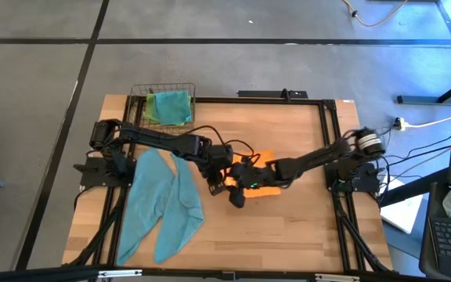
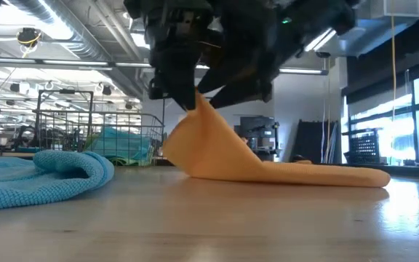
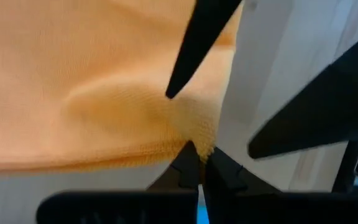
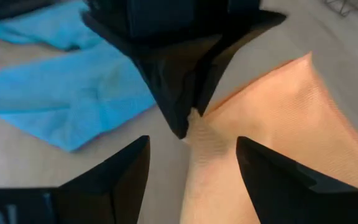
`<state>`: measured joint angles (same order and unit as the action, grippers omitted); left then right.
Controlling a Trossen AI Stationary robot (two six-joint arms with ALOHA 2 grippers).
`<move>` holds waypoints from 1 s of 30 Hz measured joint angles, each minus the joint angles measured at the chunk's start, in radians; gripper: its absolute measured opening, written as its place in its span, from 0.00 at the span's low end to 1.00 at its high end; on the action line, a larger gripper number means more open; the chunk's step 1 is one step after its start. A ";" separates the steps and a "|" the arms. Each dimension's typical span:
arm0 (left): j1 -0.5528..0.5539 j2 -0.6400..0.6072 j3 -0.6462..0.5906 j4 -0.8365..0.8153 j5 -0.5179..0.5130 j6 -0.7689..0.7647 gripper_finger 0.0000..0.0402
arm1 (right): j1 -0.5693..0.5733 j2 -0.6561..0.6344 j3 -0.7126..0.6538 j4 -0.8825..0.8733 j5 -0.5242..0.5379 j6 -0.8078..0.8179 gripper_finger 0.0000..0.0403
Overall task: Fold microfiber towels
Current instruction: Fold the orange microfiber cloth
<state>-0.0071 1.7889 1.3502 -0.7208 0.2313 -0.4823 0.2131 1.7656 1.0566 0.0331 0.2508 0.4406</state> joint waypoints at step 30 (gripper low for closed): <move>0.066 0.000 0.001 -0.050 0.315 0.234 0.00 | 0.008 0.138 0.165 -0.108 -0.009 -0.184 0.20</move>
<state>0.0590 1.7885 1.3510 -0.7705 0.5465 -0.2485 0.2211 1.9038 1.2221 -0.0750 0.2422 0.2569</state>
